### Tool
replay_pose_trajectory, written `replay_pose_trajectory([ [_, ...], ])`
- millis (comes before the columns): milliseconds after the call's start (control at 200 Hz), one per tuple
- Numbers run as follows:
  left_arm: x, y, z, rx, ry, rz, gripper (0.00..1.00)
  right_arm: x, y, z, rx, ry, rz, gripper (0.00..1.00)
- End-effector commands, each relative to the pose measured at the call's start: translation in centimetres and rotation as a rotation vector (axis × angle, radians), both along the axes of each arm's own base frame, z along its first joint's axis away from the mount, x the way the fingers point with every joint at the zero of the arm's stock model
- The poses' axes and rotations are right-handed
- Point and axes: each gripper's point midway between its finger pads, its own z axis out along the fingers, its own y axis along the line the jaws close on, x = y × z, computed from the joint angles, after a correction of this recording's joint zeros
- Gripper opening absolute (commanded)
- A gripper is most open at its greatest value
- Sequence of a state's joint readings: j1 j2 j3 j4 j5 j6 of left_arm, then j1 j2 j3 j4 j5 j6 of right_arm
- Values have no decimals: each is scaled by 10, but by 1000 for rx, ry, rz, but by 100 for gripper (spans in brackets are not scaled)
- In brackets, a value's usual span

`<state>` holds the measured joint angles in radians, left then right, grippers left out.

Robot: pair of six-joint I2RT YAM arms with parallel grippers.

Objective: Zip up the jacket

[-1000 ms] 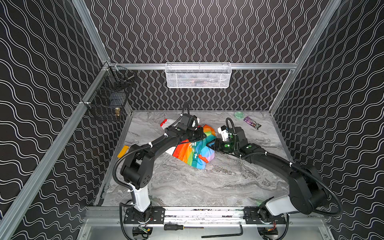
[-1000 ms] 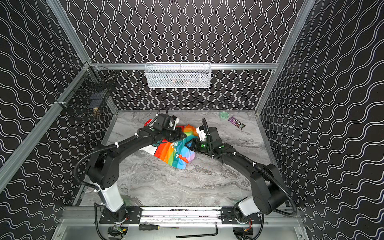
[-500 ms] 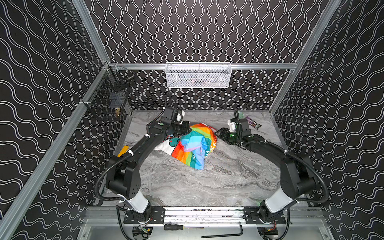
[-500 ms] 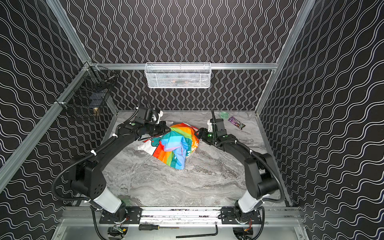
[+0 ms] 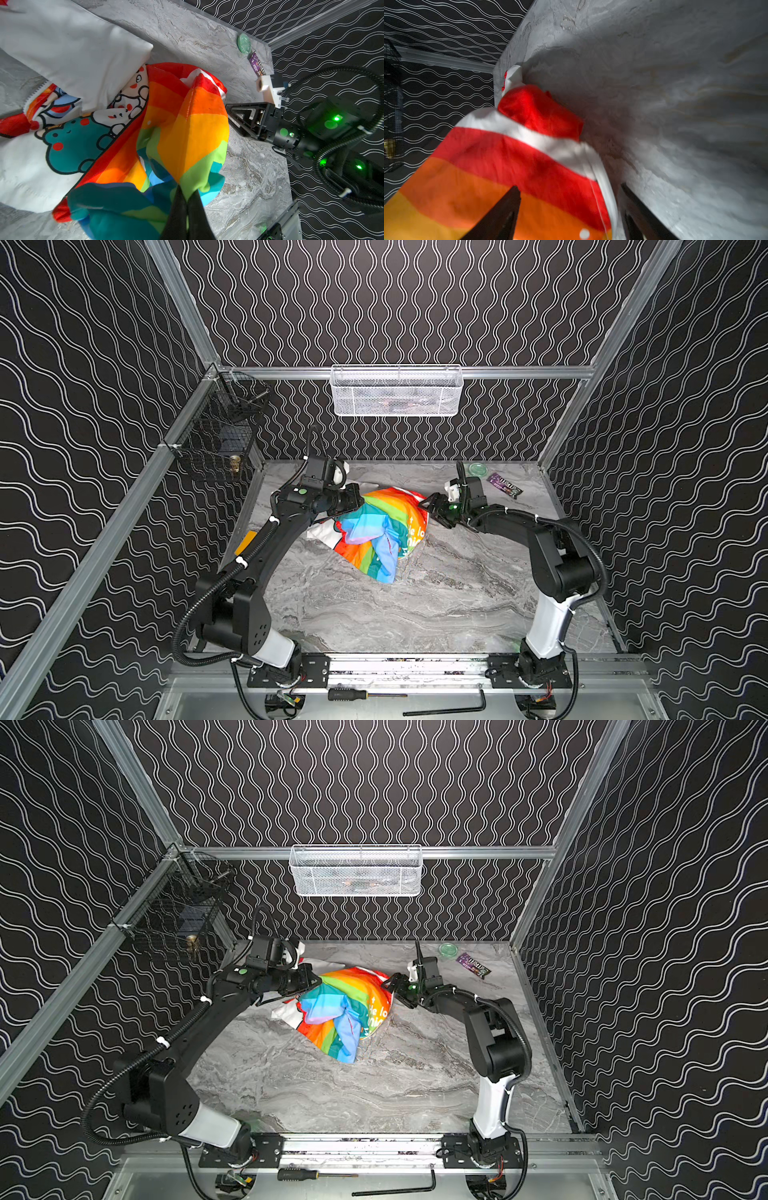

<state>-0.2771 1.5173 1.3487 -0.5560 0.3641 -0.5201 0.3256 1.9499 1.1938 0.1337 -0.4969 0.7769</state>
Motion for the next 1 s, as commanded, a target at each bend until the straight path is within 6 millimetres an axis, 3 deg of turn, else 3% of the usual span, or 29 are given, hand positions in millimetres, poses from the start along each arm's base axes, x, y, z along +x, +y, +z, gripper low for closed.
replay_pose_trajectory([
  [0, -3, 1, 2, -3, -8, -17, 0, 15, 12, 17, 91, -58, 1, 76],
  [130, -4, 3, 5, -2, -13, -17, 0, 19, 22, 17, 133, -65, 20, 69],
  [250, -4, 5, 10, 3, -21, -18, 0, 19, 29, 25, 174, -83, 42, 49],
  [500, -1, 12, 25, 43, -48, -25, 0, 4, 27, 67, 196, -159, 80, 14],
  [520, -1, 12, 27, 47, -54, -27, 0, 1, 26, 83, 200, -189, 83, 11],
  [746, 5, 17, 51, 115, -111, -52, 0, -20, 9, 150, 134, -334, 79, 0],
  [991, 9, 15, 86, 159, -197, -91, 0, -28, -22, 229, 110, -487, 23, 0],
])
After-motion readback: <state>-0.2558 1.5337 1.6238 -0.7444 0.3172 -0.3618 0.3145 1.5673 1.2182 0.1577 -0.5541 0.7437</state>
